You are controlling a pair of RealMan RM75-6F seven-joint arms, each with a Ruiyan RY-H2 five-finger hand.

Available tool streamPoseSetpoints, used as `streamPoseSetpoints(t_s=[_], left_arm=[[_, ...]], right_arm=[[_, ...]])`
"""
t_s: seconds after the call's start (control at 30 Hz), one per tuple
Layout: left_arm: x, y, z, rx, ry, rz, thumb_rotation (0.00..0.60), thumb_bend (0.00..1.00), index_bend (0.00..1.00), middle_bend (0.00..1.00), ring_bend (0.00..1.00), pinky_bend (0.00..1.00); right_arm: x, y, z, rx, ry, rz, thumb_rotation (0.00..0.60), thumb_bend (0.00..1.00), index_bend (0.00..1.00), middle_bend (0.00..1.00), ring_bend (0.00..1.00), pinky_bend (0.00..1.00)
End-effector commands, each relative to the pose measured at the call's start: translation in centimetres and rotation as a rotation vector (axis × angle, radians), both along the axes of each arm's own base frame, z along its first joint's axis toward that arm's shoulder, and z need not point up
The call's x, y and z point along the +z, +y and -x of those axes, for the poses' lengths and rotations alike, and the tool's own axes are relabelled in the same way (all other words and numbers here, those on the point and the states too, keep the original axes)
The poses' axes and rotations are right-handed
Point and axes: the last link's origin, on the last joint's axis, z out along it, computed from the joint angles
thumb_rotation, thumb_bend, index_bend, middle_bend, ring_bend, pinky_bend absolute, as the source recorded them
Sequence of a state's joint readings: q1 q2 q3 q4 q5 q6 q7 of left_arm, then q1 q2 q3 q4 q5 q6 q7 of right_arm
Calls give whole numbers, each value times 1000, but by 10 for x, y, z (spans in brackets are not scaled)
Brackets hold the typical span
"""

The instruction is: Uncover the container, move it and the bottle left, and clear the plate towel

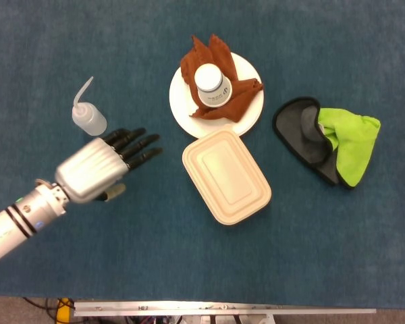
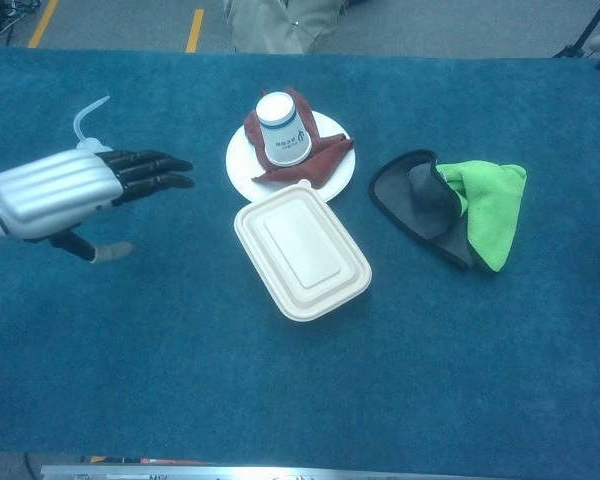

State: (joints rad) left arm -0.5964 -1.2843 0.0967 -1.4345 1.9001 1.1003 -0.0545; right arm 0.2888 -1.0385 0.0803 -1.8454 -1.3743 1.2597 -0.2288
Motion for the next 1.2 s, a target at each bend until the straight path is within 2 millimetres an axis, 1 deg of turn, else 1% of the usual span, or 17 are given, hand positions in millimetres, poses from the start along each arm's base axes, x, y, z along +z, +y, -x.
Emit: streamPoseSetpoints(t_s=[0.03,0.17,0.27,0.53,0.67,0.8,0.83,0.97,1.03,1.2], left_arm=[[-12,1,-2,-40,48,23,600,322,0,0,0,148],[-24,4,-12,-56,83,43,600,322,0,0,0,123],[-30,6,-18,-71,103,50,600,322,0,0,0,102],[-45,12,-43,-118,155,62,600,321,0,0,0,91],[-47,16,-53,-120,173,66,600,322,0,0,0,91],[-43,21,-64,-100,169,68,600,327,0,0,0,91],[-41,23,-67,-92,168,70,600,339,0,0,0,91],[-32,29,-80,-87,175,75,600,456,0,0,0,91],[-30,30,-86,-84,170,80,600,499,0,0,0,91],[-33,27,-102,-87,146,119,600,566,0,0,0,91]], right_arm=[[1,1,1,-4,-1,0,600,220,54,215,186,425],[2,2,3,-14,-11,-2,600,220,54,215,186,425],[3,3,4,-17,-11,-4,600,221,54,215,186,425],[6,5,9,-27,-15,4,600,220,54,216,186,425],[10,6,13,-37,-13,11,600,220,54,215,186,425],[13,7,16,-45,-10,16,600,221,54,215,186,425],[13,7,17,-47,-11,18,600,221,54,215,186,425],[13,7,20,-51,-12,17,600,222,54,215,186,425],[12,7,21,-54,-13,15,600,221,54,216,186,425],[10,6,22,-57,-12,5,600,221,54,215,186,425]])
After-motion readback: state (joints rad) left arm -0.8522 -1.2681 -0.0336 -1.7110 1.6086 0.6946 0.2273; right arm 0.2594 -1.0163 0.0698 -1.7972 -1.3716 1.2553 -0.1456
